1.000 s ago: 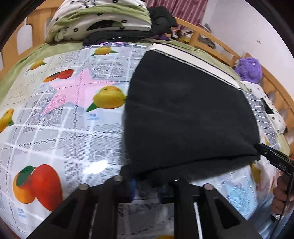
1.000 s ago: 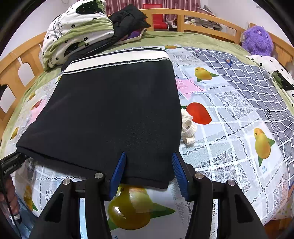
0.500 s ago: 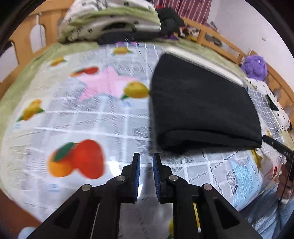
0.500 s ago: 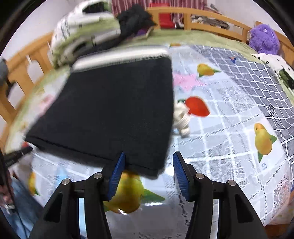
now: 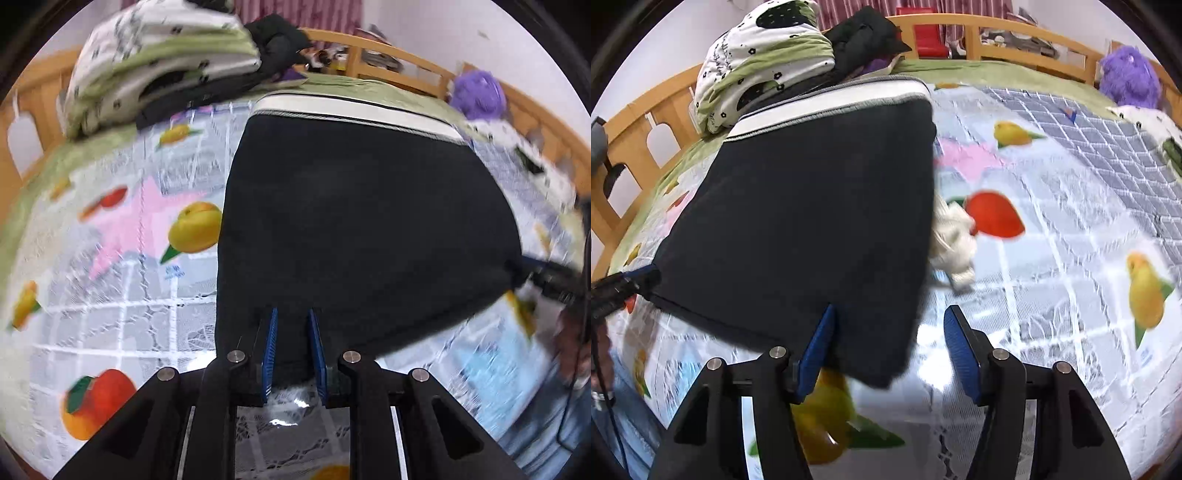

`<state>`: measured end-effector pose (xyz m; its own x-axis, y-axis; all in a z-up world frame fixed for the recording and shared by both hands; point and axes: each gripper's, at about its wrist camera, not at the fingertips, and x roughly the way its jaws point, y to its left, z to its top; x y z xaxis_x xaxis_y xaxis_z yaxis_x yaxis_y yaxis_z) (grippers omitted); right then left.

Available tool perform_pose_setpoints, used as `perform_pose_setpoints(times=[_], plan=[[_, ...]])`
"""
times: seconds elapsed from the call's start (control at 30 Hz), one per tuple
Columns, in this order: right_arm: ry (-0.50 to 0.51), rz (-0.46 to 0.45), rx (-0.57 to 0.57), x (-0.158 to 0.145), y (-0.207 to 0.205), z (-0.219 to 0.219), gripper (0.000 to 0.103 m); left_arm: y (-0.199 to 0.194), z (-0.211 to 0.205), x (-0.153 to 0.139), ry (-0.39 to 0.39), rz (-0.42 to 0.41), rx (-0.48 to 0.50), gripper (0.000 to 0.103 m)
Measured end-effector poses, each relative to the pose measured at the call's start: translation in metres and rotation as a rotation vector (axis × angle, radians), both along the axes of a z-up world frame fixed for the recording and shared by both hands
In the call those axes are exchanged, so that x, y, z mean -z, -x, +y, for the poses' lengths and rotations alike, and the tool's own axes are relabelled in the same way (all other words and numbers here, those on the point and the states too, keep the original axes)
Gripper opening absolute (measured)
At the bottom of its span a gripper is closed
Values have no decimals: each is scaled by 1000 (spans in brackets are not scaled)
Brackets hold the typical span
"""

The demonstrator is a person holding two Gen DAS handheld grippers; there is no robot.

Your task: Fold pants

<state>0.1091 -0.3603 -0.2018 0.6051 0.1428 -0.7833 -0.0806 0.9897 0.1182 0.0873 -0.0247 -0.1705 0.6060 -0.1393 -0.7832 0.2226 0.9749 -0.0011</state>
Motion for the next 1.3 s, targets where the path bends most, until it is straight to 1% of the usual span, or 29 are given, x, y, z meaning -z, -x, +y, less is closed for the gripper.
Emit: perform_pose_setpoints(times=[0.03,0.07,0.1,0.13,0.2,0.23,0.27,0.3,0.33,0.4,0.43,0.47,0.5,0.57,0.63,0.67,0.73,0.77,0.8,0.83,0.87,0.9,0.97,1.0,1.03,1.1,1.17,1.23,1.3], plan=[[14,-8,-6,0,2,1,58,1,-1,-2,-12,-3,-1,17],[30,-16,-14,0,5,1,58,0,0,-4,2,3,-7,17],[26,-19,-16,-1,7,1,58,-1,3,-6,23,15,-12,17],[13,-17,-18,-2,8,-1,58,-4,9,-11,66,31,-19,17],[-10,-17,-18,-13,12,-10,50,-8,18,-23,117,28,-33,18],[-35,-44,-15,-24,15,-18,50,-11,21,-29,119,20,-37,19],[-53,-77,-15,-33,16,-23,50,-17,23,-34,108,12,-34,24],[-71,-128,-11,-47,14,-30,54,-24,24,-39,100,2,-30,30],[-79,-147,-8,-54,8,-33,56,-35,26,-44,94,-9,-31,34],[-99,-160,9,-67,-19,-38,58,-57,29,-49,103,-14,-42,43],[-111,-147,12,-71,-39,-39,58,-72,30,-51,133,-7,-37,46],[-116,-138,7,-72,-53,-38,58,-84,31,-50,148,5,-39,53],[-112,-122,8,-72,-73,-36,58,-99,31,-47,157,18,-47,57],[-89,-83,25,-64,-109,-33,58,-121,33,-37,157,29,-59,58],[-86,-19,45,-46,-140,-29,57,-139,35,-24,166,60,-74,58],[-111,-9,44,-39,-147,-30,58,-149,37,-13,189,93,-75,58],[-158,-42,43,-34,-154,-34,58,-163,40,7,256,159,-67,58],[-172,-41,36,-34,-159,-37,58,-166,41,11,295,167,-61,58],[-192,-35,28,-32,-165,-39,56,-167,41,12,317,168,-47,53],[-212,-27,22,-31,-170,-41,53,-169,40,12,337,177,-7,39],[-244,-15,7,-28,-176,-44,42,-171,39,13,357,192,14,38],[-290,-5,-24,-26,-181,-46,38,-171,39,13,363,196,5,31],[-278,-13,-35,-25,-178,-45,35,-166,38,13,403,198,11,19],[-254,-21,-39,-26,-177,-41,20,-162,37,10,404,185,4,16],[-239,-29,-56,-28,-174,-36,20,-155,35,8,397,180,-4,15],[-219,-25,-46,-33,-169,-30,18,-142,33,5,389,174,-10,14],[-229,-21,-43,-33,-164,-28,17,-127,36,3,392,181,-7,14],[-246,-13,-50,-33,-157,-28,17,-109,43,1,416,196,-12,14],[-258,-5,-68,-34,-150,-25,18,-97,51,-1,397,186,-22,17]])
